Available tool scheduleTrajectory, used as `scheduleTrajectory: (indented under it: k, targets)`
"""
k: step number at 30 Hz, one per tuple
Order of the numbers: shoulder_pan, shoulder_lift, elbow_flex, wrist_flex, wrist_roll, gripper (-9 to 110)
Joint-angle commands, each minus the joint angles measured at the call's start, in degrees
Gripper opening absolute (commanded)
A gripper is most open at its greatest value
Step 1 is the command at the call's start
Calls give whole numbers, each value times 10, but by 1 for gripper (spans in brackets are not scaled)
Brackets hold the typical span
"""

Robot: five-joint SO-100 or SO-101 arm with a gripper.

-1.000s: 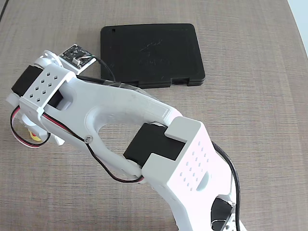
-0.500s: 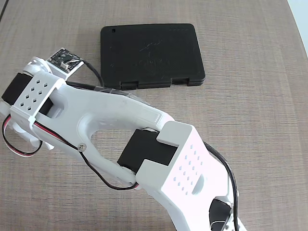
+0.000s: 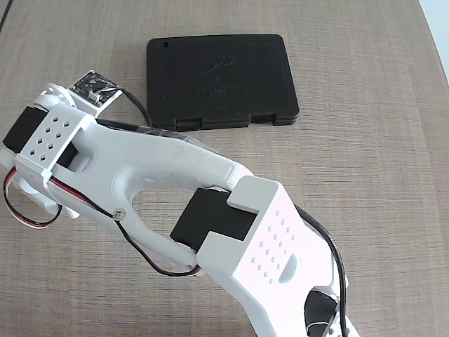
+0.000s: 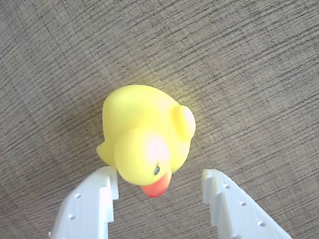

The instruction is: Grasp a duck and put it on the black surface.

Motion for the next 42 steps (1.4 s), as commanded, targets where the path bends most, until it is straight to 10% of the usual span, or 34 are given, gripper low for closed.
scheduleTrajectory:
  k: [1, 42]
  targets:
    - [3, 8, -27, -5, -3, 21]
    - [74, 144, -23, -14, -44, 6]
